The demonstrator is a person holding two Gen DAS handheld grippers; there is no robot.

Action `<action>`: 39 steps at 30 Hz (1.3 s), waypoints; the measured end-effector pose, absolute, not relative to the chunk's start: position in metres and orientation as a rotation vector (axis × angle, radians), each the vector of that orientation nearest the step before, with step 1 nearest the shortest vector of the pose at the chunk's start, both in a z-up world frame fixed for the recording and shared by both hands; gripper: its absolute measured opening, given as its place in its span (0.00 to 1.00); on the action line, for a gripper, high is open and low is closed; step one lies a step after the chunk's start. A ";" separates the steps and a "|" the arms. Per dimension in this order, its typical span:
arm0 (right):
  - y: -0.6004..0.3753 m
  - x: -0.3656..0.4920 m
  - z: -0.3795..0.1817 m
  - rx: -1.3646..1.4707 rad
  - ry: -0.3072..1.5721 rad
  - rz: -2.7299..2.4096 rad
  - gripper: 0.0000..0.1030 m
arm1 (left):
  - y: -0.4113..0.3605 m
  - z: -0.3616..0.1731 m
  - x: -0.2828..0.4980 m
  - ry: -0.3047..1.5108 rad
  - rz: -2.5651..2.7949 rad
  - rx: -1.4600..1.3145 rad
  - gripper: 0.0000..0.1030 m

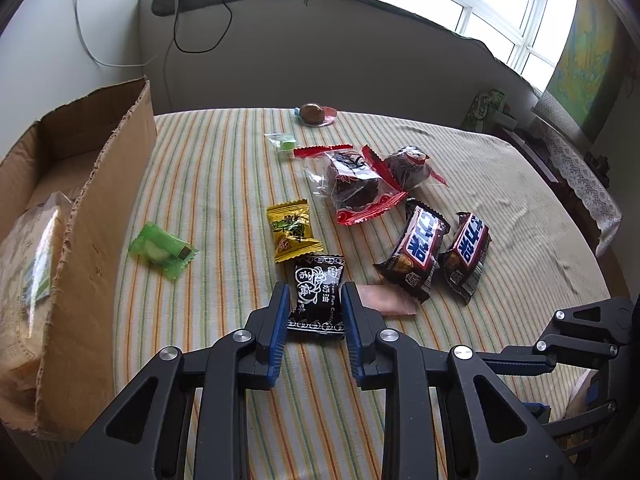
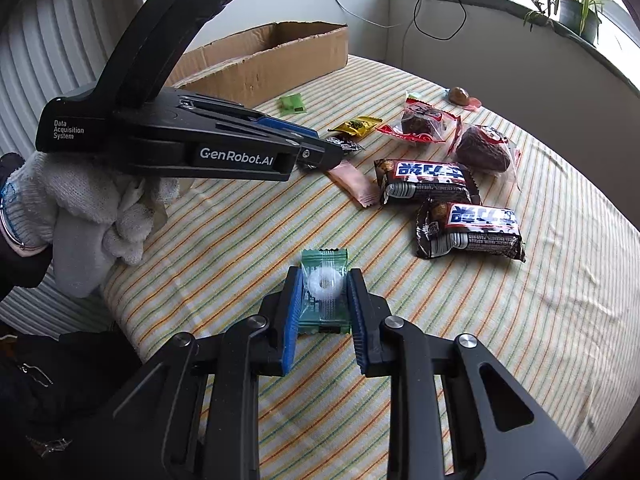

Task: Organize snacks
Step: 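Carry the black packet with the left tool into the box while the right tool carries the mint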

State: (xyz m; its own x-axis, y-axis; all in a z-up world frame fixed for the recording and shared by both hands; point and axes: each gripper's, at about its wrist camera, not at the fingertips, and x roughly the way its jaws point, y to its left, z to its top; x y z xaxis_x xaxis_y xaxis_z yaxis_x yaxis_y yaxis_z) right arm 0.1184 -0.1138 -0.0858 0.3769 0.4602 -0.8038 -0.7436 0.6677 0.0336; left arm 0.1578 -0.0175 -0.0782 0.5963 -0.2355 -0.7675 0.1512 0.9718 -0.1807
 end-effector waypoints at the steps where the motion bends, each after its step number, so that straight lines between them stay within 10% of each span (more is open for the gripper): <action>1: -0.114 0.118 -0.085 -0.358 0.893 0.791 0.23 | -0.017 -0.077 0.156 0.902 -0.225 -0.105 0.24; 39: -0.005 0.165 0.015 -0.344 0.726 0.892 0.22 | 0.110 -0.010 0.090 0.649 -0.040 -0.277 0.24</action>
